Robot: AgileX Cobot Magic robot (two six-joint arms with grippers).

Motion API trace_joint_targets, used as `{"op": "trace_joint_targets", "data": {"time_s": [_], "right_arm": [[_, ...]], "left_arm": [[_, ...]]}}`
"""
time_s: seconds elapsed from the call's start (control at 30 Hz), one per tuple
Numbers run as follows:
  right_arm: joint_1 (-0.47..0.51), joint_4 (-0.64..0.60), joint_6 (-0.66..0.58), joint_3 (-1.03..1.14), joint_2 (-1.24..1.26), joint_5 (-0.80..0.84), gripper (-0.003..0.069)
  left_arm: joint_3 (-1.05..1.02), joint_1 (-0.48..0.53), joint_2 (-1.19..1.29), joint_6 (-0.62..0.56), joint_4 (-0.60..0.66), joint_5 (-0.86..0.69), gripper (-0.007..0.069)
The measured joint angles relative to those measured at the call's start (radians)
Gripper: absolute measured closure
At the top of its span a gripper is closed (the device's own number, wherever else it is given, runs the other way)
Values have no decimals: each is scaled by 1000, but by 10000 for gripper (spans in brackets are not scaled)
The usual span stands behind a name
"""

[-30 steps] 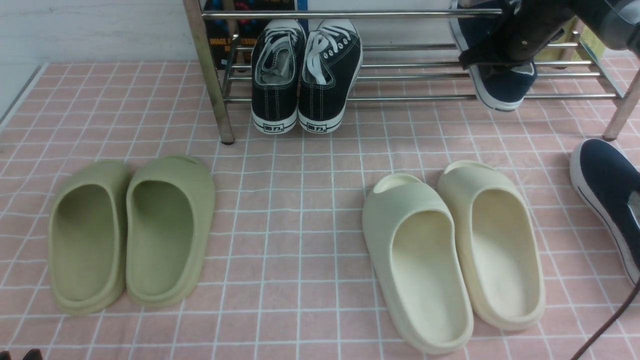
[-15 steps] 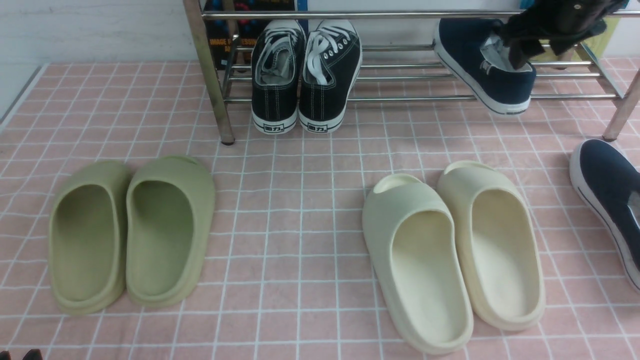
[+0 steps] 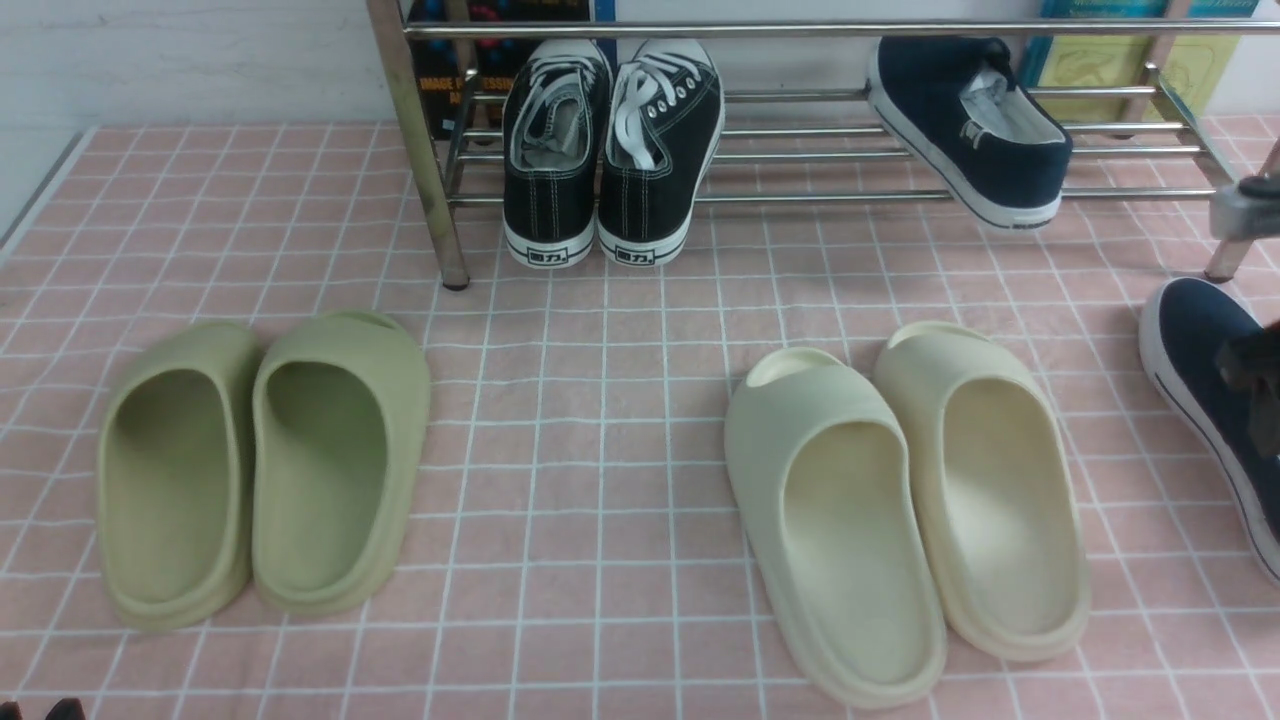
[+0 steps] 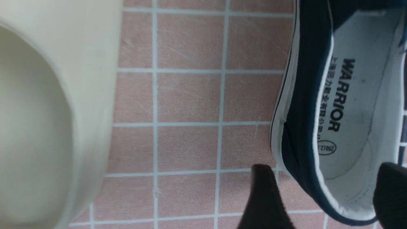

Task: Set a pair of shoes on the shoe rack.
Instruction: Use the right arm to grab the shoe closest to it, then use the right arm to put a shoe into the shoe rack

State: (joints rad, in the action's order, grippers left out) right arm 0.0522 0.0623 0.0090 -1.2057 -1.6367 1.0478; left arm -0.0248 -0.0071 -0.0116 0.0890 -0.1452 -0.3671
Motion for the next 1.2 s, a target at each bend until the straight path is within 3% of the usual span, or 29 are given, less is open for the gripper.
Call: {"op": "trace_joint_targets", "data": {"time_s": [0.3, 0.43, 0.5, 0.6, 0.83, 1.2], "right_arm": [[26, 4, 0, 96, -70, -185, 252], [26, 4, 0, 99, -127, -223, 383], [26, 12, 0, 99, -139, -227, 535], [27, 17, 0, 90, -126, -213, 650], [-12, 7, -9, -25, -26, -81, 652], [-48, -1, -23, -314, -108, -60, 652]], "left_arm": [[0, 0, 0, 0, 0, 0, 384], [0, 0, 0, 0, 0, 0, 384], [0, 0, 0, 0, 0, 0, 384], [0, 0, 0, 0, 0, 0, 384], [0, 0, 0, 0, 0, 0, 384], [0, 0, 0, 0, 0, 0, 384]]}}
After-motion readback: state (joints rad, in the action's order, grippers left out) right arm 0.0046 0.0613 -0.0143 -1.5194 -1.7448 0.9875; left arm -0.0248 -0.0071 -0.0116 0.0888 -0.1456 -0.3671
